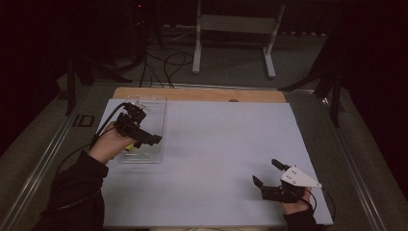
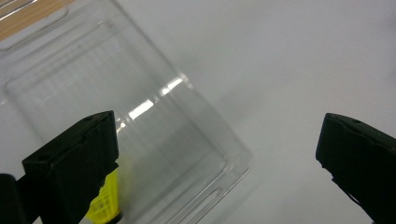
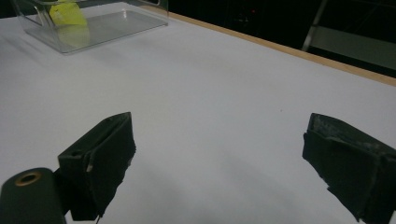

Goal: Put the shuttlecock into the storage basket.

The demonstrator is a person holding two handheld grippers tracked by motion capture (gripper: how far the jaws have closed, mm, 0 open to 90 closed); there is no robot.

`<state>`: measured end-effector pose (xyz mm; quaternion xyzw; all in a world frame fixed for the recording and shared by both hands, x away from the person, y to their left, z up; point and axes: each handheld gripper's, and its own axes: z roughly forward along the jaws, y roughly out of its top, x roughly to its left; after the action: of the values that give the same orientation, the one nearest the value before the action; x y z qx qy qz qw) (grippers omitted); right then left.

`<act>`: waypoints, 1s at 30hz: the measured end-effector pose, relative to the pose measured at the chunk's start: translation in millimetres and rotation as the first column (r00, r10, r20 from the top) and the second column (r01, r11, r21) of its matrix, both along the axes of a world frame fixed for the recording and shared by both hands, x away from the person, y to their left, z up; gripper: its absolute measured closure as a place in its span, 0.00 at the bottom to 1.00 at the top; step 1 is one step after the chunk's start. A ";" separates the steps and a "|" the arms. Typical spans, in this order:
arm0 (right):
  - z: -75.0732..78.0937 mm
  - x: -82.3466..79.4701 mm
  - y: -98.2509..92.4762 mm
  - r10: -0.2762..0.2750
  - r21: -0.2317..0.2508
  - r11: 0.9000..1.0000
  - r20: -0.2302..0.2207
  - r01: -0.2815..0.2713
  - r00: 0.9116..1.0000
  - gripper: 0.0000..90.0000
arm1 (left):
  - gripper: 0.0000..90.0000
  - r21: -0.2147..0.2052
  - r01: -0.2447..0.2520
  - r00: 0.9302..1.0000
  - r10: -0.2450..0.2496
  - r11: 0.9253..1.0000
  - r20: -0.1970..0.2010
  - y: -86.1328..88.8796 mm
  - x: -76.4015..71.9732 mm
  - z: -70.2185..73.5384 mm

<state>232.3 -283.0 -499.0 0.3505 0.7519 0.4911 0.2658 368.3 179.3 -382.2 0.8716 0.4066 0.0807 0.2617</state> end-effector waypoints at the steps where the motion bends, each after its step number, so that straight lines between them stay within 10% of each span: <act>1: 0.0 0.0 0.0 0.000 0.000 1.000 0.000 0.000 1.000 0.10 | 0.00 0.000 0.000 1.000 0.000 1.000 0.000 0.0 0.0 0.0; 11: 0.1 0.0 -0.3 0.001 0.001 1.000 0.000 -0.001 1.000 0.10 | 0.00 -0.034 0.090 0.995 -0.089 0.995 0.044 -26.0 0.2 1.1; 30: -0.3 0.2 -0.6 0.003 -0.001 1.000 -0.004 -0.003 1.000 0.10 | 0.00 -0.063 0.283 0.957 -0.277 0.957 0.085 -70.7 -10.6 -2.9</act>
<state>232.5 -283.6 -499.4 0.3503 0.7530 0.4906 0.2638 357.7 108.6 -385.1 0.9064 0.2716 0.0606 0.3179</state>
